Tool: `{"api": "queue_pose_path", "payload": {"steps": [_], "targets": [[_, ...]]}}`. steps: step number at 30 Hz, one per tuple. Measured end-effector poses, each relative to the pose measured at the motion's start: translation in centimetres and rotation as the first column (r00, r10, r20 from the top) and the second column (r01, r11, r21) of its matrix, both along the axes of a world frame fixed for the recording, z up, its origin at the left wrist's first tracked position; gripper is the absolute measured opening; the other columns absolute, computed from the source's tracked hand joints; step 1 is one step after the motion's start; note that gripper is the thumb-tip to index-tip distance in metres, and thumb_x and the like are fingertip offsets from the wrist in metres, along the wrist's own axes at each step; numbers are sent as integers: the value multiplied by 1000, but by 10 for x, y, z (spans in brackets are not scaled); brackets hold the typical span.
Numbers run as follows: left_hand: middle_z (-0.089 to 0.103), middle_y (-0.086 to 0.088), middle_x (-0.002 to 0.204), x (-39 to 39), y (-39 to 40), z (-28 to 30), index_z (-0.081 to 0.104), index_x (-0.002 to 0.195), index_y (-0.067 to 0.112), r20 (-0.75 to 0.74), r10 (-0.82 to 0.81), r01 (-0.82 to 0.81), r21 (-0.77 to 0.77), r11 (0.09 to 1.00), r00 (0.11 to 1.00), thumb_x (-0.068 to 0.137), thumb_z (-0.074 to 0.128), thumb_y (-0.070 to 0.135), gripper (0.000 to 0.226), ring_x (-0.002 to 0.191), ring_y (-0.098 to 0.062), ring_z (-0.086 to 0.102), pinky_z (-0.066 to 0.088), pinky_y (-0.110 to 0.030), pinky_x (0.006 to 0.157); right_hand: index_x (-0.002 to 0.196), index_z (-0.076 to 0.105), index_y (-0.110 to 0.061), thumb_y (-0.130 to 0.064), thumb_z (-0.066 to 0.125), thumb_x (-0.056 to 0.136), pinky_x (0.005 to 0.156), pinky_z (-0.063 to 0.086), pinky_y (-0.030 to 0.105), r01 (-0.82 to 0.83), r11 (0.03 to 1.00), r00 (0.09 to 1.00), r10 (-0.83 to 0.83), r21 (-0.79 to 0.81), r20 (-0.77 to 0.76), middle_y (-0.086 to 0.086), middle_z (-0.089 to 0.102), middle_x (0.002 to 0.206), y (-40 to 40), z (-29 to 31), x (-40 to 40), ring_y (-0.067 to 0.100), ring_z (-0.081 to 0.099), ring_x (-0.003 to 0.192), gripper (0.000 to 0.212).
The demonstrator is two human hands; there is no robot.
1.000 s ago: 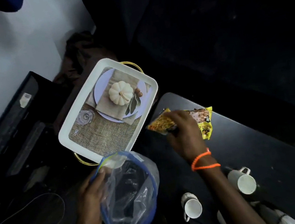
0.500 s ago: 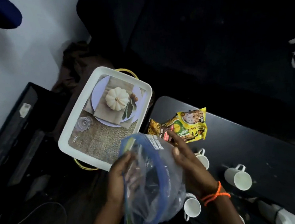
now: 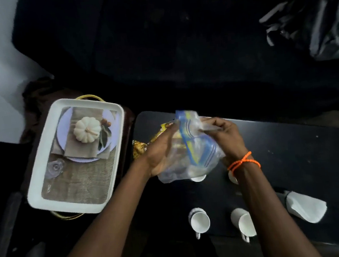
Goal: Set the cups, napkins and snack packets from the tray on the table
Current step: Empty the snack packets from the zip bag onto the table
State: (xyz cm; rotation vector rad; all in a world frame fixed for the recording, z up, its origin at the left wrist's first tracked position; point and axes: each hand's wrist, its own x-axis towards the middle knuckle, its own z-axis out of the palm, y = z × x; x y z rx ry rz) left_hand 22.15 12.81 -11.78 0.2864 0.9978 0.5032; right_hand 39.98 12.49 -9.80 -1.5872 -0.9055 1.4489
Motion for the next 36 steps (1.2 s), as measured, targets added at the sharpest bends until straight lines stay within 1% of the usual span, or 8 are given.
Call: {"api": "queue_pose_path", "payload": {"steps": [2, 6, 12, 16, 22, 26, 31, 36], "targets": [[62, -25, 137, 20, 1, -1, 59, 138, 5, 175, -93, 93, 4, 996, 980, 108, 43, 42, 50, 129, -42, 57, 42, -54, 115, 75, 74, 0, 30, 63, 77, 79, 57, 26, -37, 995, 985, 21, 90, 170, 15, 73, 93, -2, -6, 13, 0, 73, 76, 32], [76, -14, 103, 70, 11, -21, 67, 126, 8, -213, -30, 58, 122, 991, 976, 89, 63, -9, 40, 99, -33, 68, 62, -39, 82, 77, 80, 2, 20, 69, 76, 97, 55, 41, -236, 969, 835, 166, 69, 525, 12, 78, 100, -18, -15, 58, 29, 73, 102, 20], [61, -7, 76, 144, 16, -19, 58, 74, 16, -449, 264, -140, 291, 947, 854, 91, 47, -14, 36, 75, -22, 57, 47, -30, 66, 126, 71, -30, -23, 77, 91, 92, 58, 34, 131, 990, 980, -122, -47, 158, -2, 70, 129, -73, 16, 140, 19, 66, 120, 36], [66, -9, 88, 213, -13, 0, 67, 79, 11, -555, 267, 171, 614, 770, 788, 74, 44, -15, 35, 86, -19, 62, 50, -28, 78, 145, 50, -41, -64, 73, 81, 88, 61, 47, 242, 946, 945, -281, -217, -170, 3, 66, 136, -103, 21, 155, 23, 68, 120, 71], [65, 7, 117, 310, -73, 16, 70, 120, 12, -467, -455, 645, 638, 420, 758, 85, 67, -5, 39, 102, 10, 62, 43, -1, 90, 132, 62, -21, -3, 81, 82, 76, 61, 41, 814, 536, 494, -841, -224, -219, 19, 71, 124, -141, 13, 213, 29, 72, 91, 56], [73, -1, 112, 380, -80, 31, 73, 117, 15, -318, -495, 588, 455, 669, 809, 96, 61, 8, 25, 105, -15, 68, 57, -38, 95, 101, 72, -13, 16, 67, 83, 54, 57, 30, 930, 295, 240, -939, -218, -246, 16, 71, 107, -202, 17, 277, 24, 67, 75, 35], [75, -11, 110, 462, -140, 35, 68, 117, 14, -363, -653, 745, 380, 548, 665, 91, 77, 20, 27, 97, -22, 71, 59, -36, 88, 99, 74, -4, 21, 57, 82, 75, 55, 34, 840, 530, 519, -847, -115, -110, 20, 71, 99, -248, 32, 329, 31, 64, 92, 34], [75, -9, 92, 527, -177, 37, 72, 96, 14, -389, -586, 703, 386, 597, 711, 84, 79, 4, 16, 81, -20, 71, 62, -34, 74, 126, 67, -9, 10, 72, 82, 102, 49, 28, 829, 555, 526, -815, 71, 242, 15, 67, 131, -310, 44, 385, 17, 63, 113, 48]]}}
